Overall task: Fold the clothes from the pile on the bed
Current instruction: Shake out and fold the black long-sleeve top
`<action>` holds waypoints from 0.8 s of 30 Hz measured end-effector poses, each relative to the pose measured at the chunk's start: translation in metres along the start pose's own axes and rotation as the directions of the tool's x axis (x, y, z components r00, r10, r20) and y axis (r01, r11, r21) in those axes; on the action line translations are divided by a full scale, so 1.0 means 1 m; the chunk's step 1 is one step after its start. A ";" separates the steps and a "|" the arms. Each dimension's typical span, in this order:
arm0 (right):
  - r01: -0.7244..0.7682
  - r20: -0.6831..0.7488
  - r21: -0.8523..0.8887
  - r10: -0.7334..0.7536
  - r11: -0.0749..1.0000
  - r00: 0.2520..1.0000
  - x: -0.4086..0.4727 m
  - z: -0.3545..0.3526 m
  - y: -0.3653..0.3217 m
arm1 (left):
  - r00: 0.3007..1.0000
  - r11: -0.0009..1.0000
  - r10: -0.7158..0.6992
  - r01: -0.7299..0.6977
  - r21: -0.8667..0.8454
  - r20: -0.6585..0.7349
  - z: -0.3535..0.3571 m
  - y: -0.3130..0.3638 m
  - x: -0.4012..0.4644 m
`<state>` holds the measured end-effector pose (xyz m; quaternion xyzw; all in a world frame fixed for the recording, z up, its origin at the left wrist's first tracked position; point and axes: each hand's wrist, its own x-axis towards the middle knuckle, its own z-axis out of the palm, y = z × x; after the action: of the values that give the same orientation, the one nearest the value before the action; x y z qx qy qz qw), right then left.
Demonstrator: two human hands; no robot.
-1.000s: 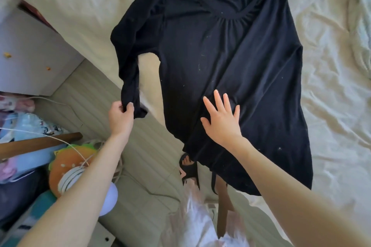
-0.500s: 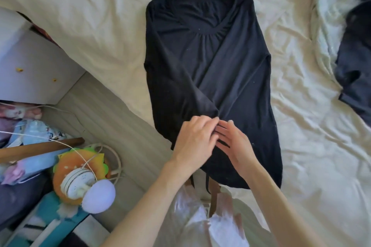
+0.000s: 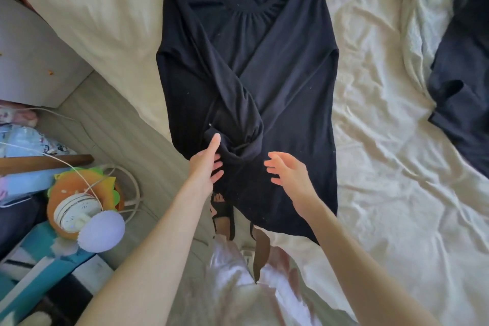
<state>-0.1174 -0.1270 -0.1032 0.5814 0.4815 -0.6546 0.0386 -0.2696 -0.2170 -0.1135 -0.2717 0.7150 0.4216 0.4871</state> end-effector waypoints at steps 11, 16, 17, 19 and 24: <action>-0.169 0.122 0.436 0.128 0.884 0.984 -0.040 -0.073 -0.007 | 0.349 0.097 0.846 -0.844 0.527 0.404 0.039 -0.046 -0.114; -0.329 0.166 0.457 0.284 0.827 0.944 -0.040 -0.092 0.007 | 0.501 0.088 0.518 -0.837 0.540 0.693 0.063 -0.100 -0.115; -0.331 0.138 0.410 0.301 0.850 0.943 -0.037 -0.094 0.012 | 0.555 0.168 0.513 -0.813 0.557 0.655 0.063 -0.102 -0.110; -0.301 0.068 0.320 0.295 0.898 0.953 -0.029 -0.096 0.018 | 0.664 0.338 0.548 -0.732 0.592 0.509 0.059 -0.098 -0.100; -0.128 -0.058 0.111 0.135 0.986 0.989 -0.010 -0.089 0.017 | 0.874 0.656 0.459 -0.453 0.604 0.157 0.049 -0.065 -0.060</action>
<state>-0.0393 -0.0813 -0.0925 0.6342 0.4075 -0.6561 0.0348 -0.1722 -0.2082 -0.0882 0.0911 0.8603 0.2678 0.4241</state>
